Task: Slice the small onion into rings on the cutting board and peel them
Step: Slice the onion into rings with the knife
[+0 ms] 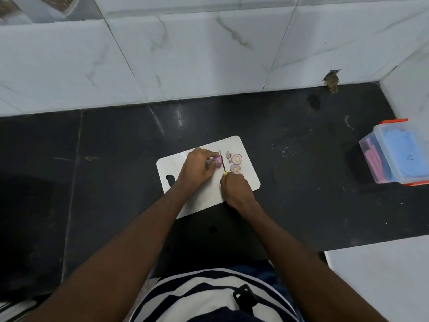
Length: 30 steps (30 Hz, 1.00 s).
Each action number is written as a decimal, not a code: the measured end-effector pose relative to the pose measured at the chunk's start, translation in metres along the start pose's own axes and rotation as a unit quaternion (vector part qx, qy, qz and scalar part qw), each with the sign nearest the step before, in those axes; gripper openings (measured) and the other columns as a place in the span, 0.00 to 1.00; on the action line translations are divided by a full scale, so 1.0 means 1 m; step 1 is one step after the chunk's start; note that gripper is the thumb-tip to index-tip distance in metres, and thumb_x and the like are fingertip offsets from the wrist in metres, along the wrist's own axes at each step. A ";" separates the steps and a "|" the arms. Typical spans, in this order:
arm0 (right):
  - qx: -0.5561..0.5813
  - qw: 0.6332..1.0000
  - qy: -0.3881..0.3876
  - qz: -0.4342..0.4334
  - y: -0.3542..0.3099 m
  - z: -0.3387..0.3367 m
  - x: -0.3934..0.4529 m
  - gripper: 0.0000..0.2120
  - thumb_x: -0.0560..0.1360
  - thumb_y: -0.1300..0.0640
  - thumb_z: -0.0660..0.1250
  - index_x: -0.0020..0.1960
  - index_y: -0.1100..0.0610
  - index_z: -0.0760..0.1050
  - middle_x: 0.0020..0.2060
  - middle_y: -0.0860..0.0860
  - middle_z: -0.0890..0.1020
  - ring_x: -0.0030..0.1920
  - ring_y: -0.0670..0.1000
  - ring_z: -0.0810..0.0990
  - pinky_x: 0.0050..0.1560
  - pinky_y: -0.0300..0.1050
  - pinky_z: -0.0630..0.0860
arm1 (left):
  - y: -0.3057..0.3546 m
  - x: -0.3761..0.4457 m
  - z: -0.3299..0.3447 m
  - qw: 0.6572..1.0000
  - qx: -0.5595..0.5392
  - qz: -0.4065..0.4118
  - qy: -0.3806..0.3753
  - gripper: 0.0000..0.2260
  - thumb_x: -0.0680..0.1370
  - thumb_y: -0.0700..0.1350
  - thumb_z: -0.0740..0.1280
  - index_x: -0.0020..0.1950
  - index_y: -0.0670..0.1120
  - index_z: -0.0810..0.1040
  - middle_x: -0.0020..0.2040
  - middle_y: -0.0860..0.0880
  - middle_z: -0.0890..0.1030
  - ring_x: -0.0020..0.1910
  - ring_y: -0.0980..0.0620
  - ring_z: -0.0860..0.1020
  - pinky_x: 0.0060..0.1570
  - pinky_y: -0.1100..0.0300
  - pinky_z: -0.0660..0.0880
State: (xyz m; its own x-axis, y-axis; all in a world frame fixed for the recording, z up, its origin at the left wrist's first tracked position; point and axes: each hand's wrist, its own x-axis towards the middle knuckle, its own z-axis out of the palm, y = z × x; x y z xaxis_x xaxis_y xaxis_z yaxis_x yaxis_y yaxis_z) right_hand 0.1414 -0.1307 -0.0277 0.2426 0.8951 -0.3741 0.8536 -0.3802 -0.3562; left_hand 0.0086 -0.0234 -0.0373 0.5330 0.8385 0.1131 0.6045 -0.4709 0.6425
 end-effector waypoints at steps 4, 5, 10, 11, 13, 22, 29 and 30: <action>-0.024 0.999 -0.023 -0.006 -0.014 -0.015 0.013 0.13 0.84 0.62 0.55 0.61 0.62 0.76 0.57 0.59 0.80 0.59 0.62 0.78 0.50 0.51 0.75 | -0.001 -0.001 -0.001 1.000 -0.003 0.013 0.008 0.06 0.81 0.45 0.74 0.55 0.49 0.90 0.52 0.50 0.90 0.50 0.46 0.83 0.56 0.57 0.76; -0.032 0.999 -0.025 -0.003 -0.014 -0.015 0.013 0.13 0.85 0.60 0.55 0.61 0.62 0.76 0.56 0.59 0.80 0.58 0.62 0.79 0.51 0.51 0.76 | 0.000 -0.001 -0.001 1.000 -0.001 0.009 0.006 0.06 0.81 0.45 0.73 0.56 0.49 0.90 0.53 0.50 0.90 0.51 0.46 0.83 0.56 0.55 0.78; -0.111 0.993 -0.050 -0.009 -0.001 -0.005 -0.024 0.07 0.82 0.60 0.60 0.56 0.59 0.75 0.51 0.58 0.81 0.51 0.62 0.83 0.41 0.50 0.71 | -0.003 0.000 -0.001 1.000 0.016 -0.019 -0.005 0.10 0.81 0.47 0.73 0.62 0.47 0.89 0.57 0.49 0.89 0.55 0.45 0.83 0.60 0.55 0.78; -0.120 0.991 -0.062 -0.007 0.002 -0.003 -0.031 0.06 0.81 0.61 0.62 0.56 0.58 0.75 0.52 0.58 0.81 0.51 0.61 0.83 0.41 0.50 0.71 | -0.003 0.000 -0.002 1.000 0.018 -0.021 -0.005 0.11 0.81 0.47 0.73 0.62 0.47 0.88 0.58 0.49 0.89 0.56 0.46 0.83 0.60 0.55 0.77; -0.123 0.989 -0.081 -0.004 0.007 0.001 -0.040 0.08 0.80 0.62 0.65 0.58 0.58 0.75 0.53 0.57 0.80 0.53 0.61 0.83 0.42 0.51 0.73 | -0.001 -0.001 -0.004 0.999 0.017 -0.027 -0.012 0.11 0.82 0.46 0.73 0.62 0.47 0.88 0.58 0.48 0.89 0.56 0.46 0.84 0.61 0.55 0.78; -0.069 0.996 -0.040 0.038 0.020 0.007 -0.055 0.10 0.85 0.54 0.54 0.57 0.57 0.72 0.52 0.57 0.81 0.50 0.60 0.82 0.43 0.51 0.71 | 0.002 -0.007 -0.011 0.994 0.027 -0.065 -0.081 0.18 0.81 0.44 0.72 0.71 0.44 0.81 0.66 0.46 0.85 0.65 0.44 0.79 0.68 0.52 0.75; -0.042 0.997 0.036 0.055 0.025 -0.004 -0.051 0.17 0.87 0.46 0.50 0.50 0.56 0.71 0.47 0.55 0.80 0.47 0.61 0.82 0.42 0.51 0.70 | 0.005 -0.010 -0.008 0.994 0.072 -0.016 -0.083 0.17 0.79 0.54 0.74 0.63 0.47 0.85 0.57 0.48 0.87 0.56 0.45 0.81 0.58 0.51 0.79; -0.038 0.997 0.043 0.049 0.024 -0.004 -0.053 0.17 0.86 0.45 0.51 0.48 0.55 0.69 0.44 0.54 0.79 0.46 0.60 0.82 0.41 0.50 0.69 | 0.006 -0.010 -0.008 0.994 0.077 -0.016 -0.080 0.16 0.78 0.55 0.74 0.62 0.49 0.85 0.55 0.50 0.88 0.55 0.46 0.81 0.56 0.51 0.79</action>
State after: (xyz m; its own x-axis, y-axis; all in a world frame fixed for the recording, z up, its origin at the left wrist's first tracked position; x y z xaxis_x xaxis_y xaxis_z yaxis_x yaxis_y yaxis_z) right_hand 0.1513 -0.1862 -0.0128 0.3623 0.8721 -0.3288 0.8552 -0.4513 -0.2547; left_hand 0.0022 -0.0324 -0.0289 0.5922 0.8050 -0.0354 0.6991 -0.4914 0.5194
